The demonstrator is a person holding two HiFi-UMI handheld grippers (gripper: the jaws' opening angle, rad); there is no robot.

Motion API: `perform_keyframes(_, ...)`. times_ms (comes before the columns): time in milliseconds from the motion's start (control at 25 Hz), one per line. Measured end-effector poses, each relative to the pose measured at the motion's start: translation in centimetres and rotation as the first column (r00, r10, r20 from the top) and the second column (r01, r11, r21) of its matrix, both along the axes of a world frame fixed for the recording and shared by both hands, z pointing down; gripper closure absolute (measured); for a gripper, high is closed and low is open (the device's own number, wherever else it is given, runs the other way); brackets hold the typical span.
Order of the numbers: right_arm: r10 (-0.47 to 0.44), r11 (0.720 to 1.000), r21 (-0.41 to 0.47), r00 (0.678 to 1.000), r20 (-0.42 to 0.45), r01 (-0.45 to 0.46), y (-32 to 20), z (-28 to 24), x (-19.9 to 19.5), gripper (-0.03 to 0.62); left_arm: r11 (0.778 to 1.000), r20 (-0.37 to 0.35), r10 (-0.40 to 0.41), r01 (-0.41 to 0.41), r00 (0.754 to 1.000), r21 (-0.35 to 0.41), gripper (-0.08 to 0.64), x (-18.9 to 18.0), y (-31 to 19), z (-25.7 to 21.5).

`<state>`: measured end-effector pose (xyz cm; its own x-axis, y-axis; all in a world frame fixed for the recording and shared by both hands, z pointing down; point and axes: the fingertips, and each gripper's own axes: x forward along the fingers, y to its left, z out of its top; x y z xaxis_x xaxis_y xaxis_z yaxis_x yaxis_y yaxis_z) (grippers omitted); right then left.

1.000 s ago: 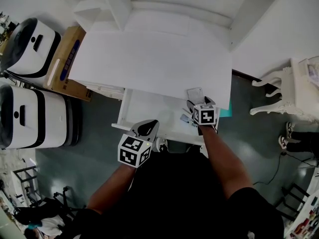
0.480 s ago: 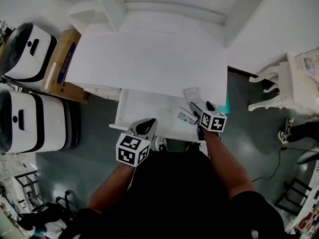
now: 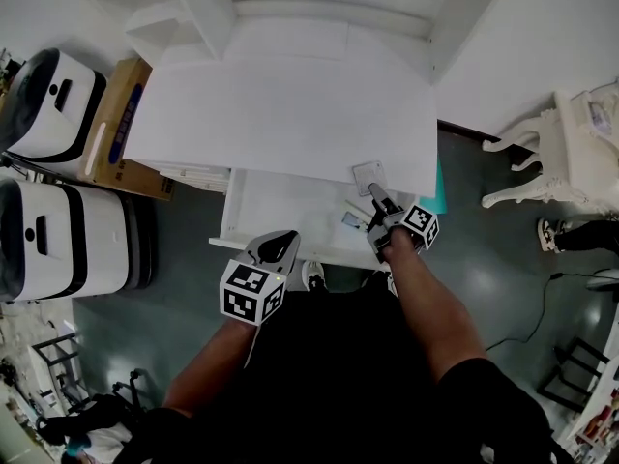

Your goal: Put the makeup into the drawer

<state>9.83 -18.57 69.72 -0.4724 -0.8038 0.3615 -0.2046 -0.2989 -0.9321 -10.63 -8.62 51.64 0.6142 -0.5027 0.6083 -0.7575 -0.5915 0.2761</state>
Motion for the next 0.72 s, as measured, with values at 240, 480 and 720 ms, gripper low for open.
perform_keyframes(240,0.031,0.999,0.013,0.999,0.014,-0.031,-0.9,0.0,-0.1,0.417,1.0,0.006,-0.024,0.024,1.0,-0.01,0.549,-0.6,0.8,0.3)
perform_keyframes(480,0.01,1.0,0.028,1.0,0.005,-0.01,-1.2,-0.5,-0.6,0.462,0.999,-0.001,-0.035,0.035,0.999,-0.006,0.549,-0.7,0.5,0.3)
perform_keyframes(720,-0.012,0.999,0.051,1.0,-0.001,0.012,-0.6,-2.0,-0.5,0.509,1.0,-0.016,-0.019,0.019,1.0,-0.001,0.549,-0.1,0.3,0.2)
